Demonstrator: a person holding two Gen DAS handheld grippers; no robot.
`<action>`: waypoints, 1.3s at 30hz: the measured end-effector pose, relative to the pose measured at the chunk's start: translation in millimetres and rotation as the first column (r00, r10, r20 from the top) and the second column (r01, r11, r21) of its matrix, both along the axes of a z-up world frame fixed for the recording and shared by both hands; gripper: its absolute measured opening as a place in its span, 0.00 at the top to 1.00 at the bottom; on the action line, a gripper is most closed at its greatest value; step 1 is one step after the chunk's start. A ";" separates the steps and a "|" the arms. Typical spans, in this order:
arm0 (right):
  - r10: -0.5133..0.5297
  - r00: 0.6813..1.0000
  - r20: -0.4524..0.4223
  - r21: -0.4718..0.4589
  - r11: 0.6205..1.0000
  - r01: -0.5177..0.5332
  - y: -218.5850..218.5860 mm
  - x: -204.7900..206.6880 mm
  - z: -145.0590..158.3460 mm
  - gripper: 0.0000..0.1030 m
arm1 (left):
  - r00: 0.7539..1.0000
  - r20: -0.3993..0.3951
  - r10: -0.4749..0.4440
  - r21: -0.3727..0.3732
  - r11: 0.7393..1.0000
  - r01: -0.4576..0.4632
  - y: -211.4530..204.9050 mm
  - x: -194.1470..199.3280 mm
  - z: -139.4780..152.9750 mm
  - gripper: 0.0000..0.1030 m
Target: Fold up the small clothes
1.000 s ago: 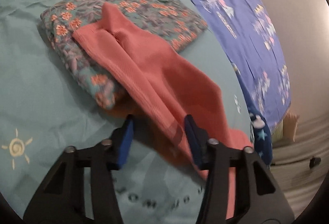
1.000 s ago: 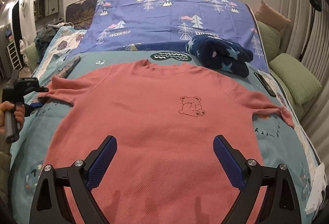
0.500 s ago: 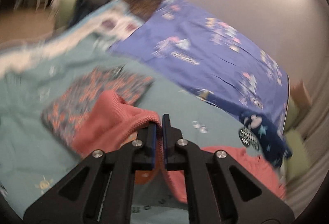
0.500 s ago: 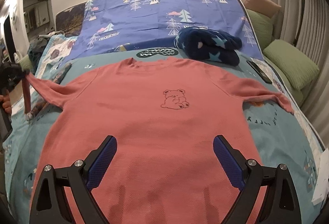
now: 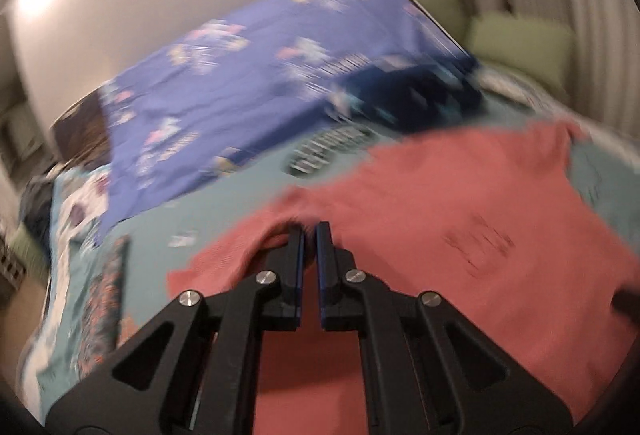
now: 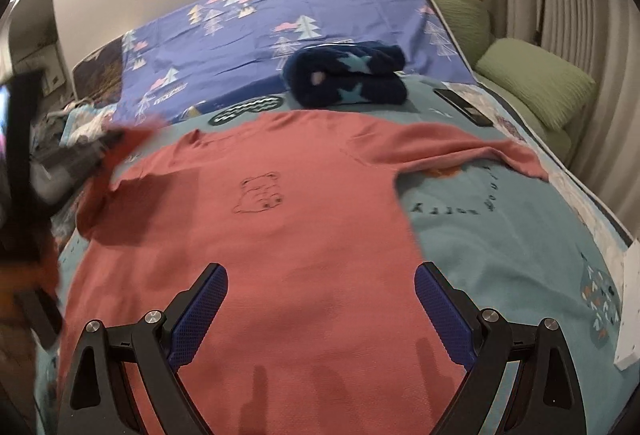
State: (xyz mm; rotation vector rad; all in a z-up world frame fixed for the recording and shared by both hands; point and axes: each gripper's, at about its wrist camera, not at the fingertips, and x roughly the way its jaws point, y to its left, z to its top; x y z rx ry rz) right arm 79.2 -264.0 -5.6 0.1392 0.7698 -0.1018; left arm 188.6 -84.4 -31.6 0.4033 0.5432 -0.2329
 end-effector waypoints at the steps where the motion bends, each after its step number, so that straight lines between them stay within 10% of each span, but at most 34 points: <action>1: 0.003 1.000 0.001 0.003 1.000 -0.003 -4.4 1.2 1.8 0.09 | 0.999 -0.032 -0.037 0.039 0.998 0.039 -12.2 -2.9 -12.2 0.91; 6: 0.059 0.998 -0.014 0.052 0.997 -0.058 -8.8 14.7 6.0 0.27 | 0.991 -0.061 -0.119 0.126 0.984 0.126 -26.4 -25.7 -24.9 0.70; 14: 0.278 0.961 -0.016 -0.009 0.961 -0.278 46.2 54.4 16.9 0.50 | 0.998 -0.069 0.004 -0.075 0.997 -0.009 58.2 -57.3 2.4 0.45; 20: 0.566 0.823 -0.049 0.007 0.824 -0.566 142.2 94.8 15.7 0.72 | 0.946 -0.141 0.292 -0.206 0.926 -0.316 148.9 -34.9 -4.7 0.45; 27: 0.686 0.704 -0.180 -0.047 0.709 -0.703 231.1 134.7 -20.6 0.73 | 0.919 -0.273 0.283 -0.263 0.897 -0.355 174.5 -24.0 -27.0 0.45; 39: 0.660 0.720 -0.214 -0.007 0.736 -0.677 252.0 168.3 -52.3 0.79 | 0.903 -0.354 0.244 -0.316 0.877 -0.361 180.4 -6.1 -45.0 0.47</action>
